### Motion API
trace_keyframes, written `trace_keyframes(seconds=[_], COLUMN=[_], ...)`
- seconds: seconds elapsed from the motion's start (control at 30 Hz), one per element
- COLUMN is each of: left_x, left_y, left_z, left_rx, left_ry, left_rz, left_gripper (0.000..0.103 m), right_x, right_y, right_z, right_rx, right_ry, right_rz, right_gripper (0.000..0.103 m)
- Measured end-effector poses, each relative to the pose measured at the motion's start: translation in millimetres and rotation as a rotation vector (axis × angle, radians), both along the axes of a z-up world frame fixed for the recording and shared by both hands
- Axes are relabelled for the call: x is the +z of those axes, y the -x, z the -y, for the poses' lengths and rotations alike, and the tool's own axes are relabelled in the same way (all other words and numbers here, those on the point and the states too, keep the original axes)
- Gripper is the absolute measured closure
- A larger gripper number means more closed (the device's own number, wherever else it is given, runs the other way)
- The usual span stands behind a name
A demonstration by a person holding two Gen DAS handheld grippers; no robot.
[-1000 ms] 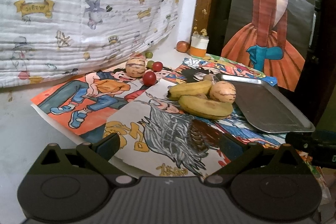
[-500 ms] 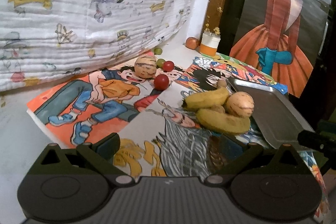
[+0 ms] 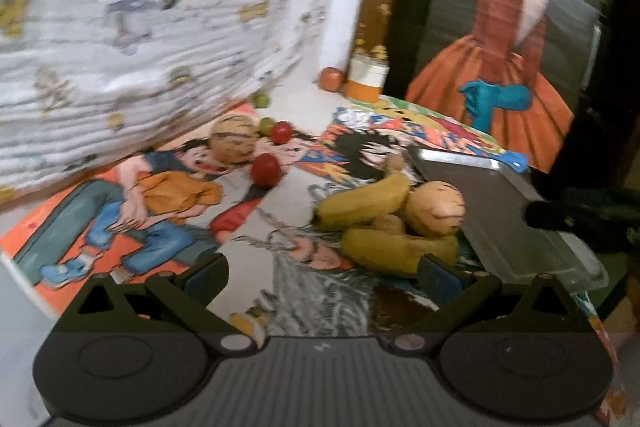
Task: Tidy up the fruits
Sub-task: 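Move the right tool to the striped pepino and close on it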
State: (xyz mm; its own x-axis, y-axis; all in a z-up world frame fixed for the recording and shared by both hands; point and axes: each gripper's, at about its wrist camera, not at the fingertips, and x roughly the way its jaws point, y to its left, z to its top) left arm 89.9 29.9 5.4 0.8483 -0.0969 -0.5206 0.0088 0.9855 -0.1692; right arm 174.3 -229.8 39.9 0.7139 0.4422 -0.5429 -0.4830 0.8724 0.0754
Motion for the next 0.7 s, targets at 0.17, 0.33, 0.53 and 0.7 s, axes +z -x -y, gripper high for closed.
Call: trace_keyframes(seconds=[0.17, 0.33, 0.53, 0.7], left_x=[1.9, 3.4, -4.7, -10.3], left_y=[-6.5, -17.5, -31.7, -42.9], left_z=[20.4, 36.1, 34.3, 25.5], left_rx=[-0.111, -0.217, -0.241, -0.263], left_ry=[-0.097, -0.180, -0.153, -0.097], left_rz=[0.037, 0.051, 0.007, -0.034], left_gripper=[0.000, 0.000, 0.001, 0.001], right_x=[-3.7, -8.8, -16.1, -21.5], right_y=[-23.4, -41.6, -57.8, -67.8], right_z=[-1.5, -5.5, -15.8, -27.2], right_rx=[0.042, 0.071, 0.112, 0.149], right_ry=[-0.073, -0.114, -0.125, -0.134], right_rz=[-0.076, -0.128, -0.176, -0.209], right_gripper=[0.001, 0.008, 0.015, 0.021])
